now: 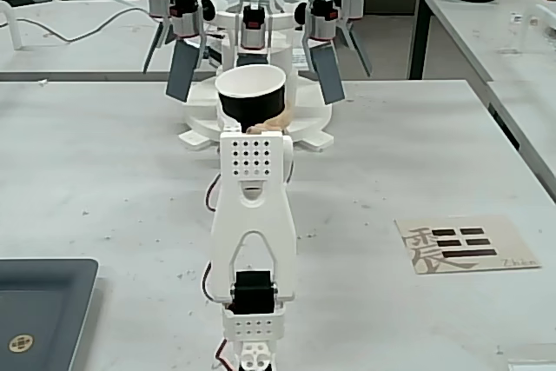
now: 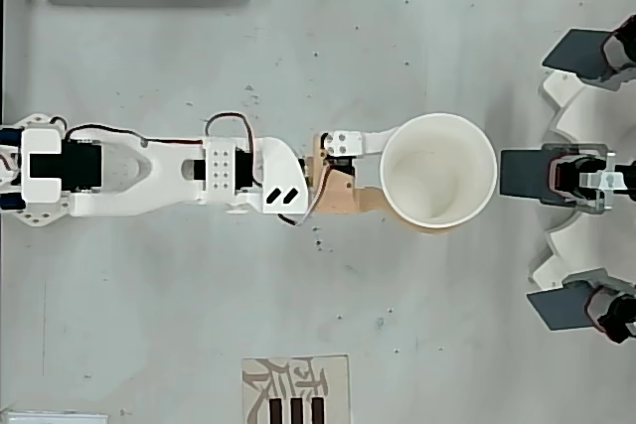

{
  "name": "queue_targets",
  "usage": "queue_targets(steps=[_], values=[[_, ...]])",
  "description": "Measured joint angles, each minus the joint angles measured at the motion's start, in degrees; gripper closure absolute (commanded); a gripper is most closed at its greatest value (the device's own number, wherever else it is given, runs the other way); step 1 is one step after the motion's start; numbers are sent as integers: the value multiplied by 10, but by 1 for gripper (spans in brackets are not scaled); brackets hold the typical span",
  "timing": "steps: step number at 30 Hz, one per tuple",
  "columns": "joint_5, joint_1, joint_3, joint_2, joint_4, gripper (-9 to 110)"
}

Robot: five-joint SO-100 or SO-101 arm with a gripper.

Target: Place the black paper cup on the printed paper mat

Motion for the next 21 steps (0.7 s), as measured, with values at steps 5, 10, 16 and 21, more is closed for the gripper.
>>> queue_targets(steps=[5, 10, 16, 21], values=[[-51, 23, 7, 0, -8, 92], [-58, 23, 7, 0, -8, 92], [-58, 23, 7, 0, -8, 92], [-58, 23, 18, 0, -10, 92]])
